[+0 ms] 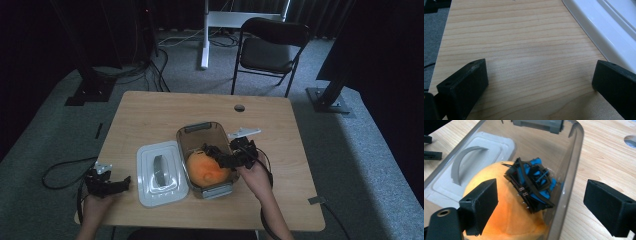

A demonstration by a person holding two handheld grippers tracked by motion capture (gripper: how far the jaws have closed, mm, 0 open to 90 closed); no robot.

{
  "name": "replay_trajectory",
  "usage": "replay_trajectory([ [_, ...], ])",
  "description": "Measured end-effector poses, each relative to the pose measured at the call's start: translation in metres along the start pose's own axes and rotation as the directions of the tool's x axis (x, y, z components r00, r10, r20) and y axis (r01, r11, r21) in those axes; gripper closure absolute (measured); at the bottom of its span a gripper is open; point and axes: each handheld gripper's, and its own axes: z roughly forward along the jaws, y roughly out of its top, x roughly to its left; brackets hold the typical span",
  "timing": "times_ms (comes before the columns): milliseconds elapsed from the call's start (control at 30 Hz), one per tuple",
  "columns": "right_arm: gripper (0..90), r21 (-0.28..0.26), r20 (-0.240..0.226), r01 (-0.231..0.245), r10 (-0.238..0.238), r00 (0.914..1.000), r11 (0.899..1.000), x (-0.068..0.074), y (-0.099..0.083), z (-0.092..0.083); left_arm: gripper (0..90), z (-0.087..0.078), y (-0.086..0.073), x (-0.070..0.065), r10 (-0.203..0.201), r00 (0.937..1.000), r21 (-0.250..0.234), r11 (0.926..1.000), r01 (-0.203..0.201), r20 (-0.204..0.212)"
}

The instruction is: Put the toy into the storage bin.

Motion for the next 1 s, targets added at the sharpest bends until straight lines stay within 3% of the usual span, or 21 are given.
replay_trajectory([
  [733,11.5,-0.072,0.089,-0.062,0.068,0.9937,0.995,-0.043,-0.036,-0.026,0.8,-0.001,0.0,0.0,0.002,1.0,0.002,1.0,-0.002,0.0],
  [900,11.5,-0.071,0.123,-0.074,0.082,0.989,0.995,-0.052,-0.046,-0.029,1.6,-0.003,0.0,0.002,-0.014,0.9998,0.015,0.9998,0.014,-0.011],
  [1000,11.5,-0.07,0.136,-0.087,0.096,0.9861,0.994,-0.058,-0.052,-0.03,1.6,-0.004,0.001,-0.003,0.003,1.0,0.034,0.9994,-0.003,-0.009],
])
